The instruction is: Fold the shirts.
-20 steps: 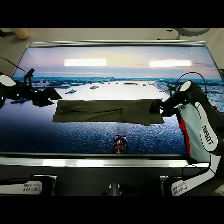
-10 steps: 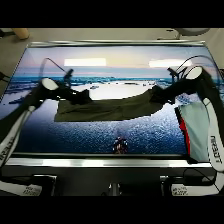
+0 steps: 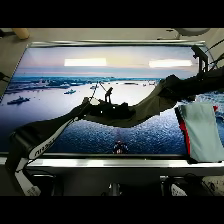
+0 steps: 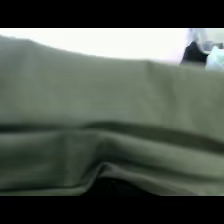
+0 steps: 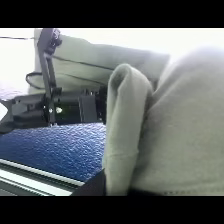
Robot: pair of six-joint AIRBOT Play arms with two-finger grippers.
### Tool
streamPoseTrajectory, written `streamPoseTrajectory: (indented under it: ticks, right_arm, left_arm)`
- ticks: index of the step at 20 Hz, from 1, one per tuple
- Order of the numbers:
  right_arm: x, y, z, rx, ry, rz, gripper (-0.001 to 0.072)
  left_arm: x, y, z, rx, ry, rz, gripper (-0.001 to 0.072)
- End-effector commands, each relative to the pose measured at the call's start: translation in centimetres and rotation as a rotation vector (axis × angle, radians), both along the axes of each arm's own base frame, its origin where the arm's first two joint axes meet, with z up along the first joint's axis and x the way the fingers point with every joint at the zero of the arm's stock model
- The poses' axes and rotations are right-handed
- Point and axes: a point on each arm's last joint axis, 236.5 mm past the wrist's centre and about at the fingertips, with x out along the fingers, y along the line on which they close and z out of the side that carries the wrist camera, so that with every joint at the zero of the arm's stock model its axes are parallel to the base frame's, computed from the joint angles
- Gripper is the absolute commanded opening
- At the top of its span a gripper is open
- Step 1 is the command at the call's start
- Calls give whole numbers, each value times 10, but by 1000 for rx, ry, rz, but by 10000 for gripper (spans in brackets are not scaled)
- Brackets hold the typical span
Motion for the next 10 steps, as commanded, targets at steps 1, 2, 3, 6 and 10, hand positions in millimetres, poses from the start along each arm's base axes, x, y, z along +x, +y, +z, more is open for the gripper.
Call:
streamPoseTrajectory:
  ticks: [1, 2, 3, 6, 10]
  right_arm:
    - [9, 22, -2, 43, -3, 16, 23]
    - [18, 42, -13, 54, -1, 47, 23]
    - [28, 69, -29, 64, 3, 82, 23]
    - [54, 171, -82, 190, 39, 143, 24]
    - [62, 293, -150, 501, 173, 163, 170]
  left_arm:
    - [38, 47, 32, 51, -140, 8, 23]
    - [55, 84, 50, 110, -197, 24, 23]
    - [71, 125, 71, 177, -259, 57, 23]
    - [100, 258, 167, 345, -454, 248, 24]
    - [72, 351, 288, 374, -658, 459, 25]
